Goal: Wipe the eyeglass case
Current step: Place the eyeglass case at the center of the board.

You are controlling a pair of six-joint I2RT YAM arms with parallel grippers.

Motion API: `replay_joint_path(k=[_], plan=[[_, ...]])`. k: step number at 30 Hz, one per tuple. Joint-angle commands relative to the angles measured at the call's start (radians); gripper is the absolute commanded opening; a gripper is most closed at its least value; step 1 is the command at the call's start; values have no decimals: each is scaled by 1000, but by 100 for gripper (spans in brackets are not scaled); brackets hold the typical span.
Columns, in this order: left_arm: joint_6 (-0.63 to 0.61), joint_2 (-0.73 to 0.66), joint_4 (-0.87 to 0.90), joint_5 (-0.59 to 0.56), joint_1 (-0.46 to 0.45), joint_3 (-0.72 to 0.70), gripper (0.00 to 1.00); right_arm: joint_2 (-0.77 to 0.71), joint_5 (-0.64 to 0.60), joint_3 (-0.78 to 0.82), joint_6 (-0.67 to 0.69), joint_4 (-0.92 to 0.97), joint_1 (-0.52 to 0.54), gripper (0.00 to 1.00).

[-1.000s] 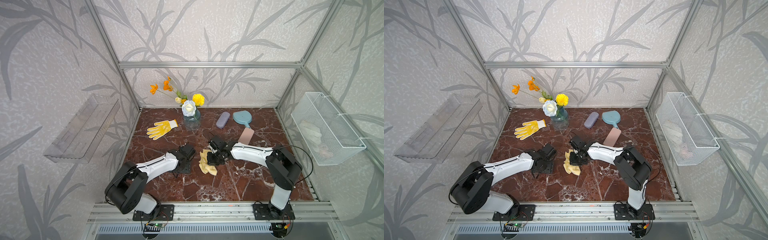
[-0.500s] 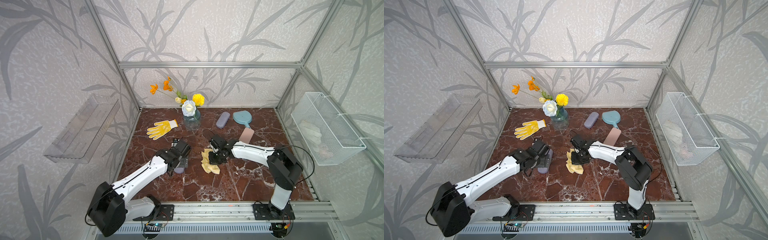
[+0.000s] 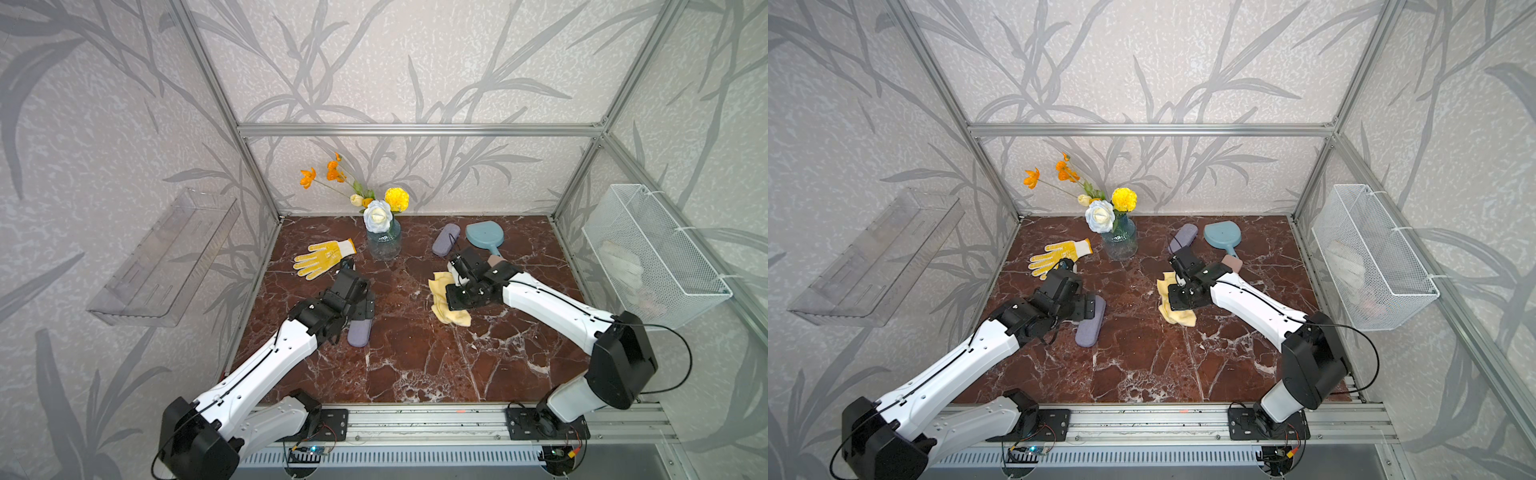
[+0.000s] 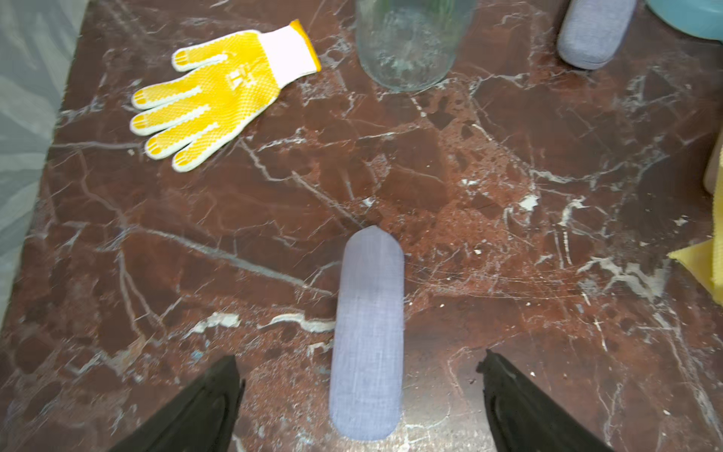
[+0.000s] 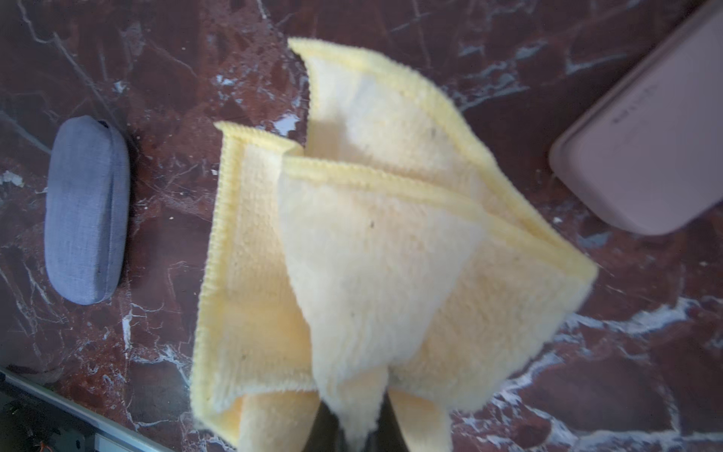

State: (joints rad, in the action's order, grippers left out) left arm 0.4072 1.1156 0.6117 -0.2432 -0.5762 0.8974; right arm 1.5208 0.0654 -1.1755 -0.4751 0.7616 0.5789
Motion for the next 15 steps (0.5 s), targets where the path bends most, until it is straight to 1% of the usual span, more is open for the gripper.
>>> replay_joint_path(k=[1,5,8,10,13,15], plan=[[-32,75,-130,59,-53,50,94,-69,-21,66,23,119,-54,0],[-71,249,-185,22,-152,172,94,-142,2,182,-39,128,-146,0],[-84,405,-210,51,-200,302,94,-198,-44,254,-73,145,-187,0],[-102,511,-221,70,-230,398,94,-239,-91,290,-88,165,-240,0],[-127,654,-221,99,-262,539,94,-296,-73,351,-95,148,-355,0],[-134,742,-214,126,-267,627,95,-324,-55,383,-105,136,-412,0]])
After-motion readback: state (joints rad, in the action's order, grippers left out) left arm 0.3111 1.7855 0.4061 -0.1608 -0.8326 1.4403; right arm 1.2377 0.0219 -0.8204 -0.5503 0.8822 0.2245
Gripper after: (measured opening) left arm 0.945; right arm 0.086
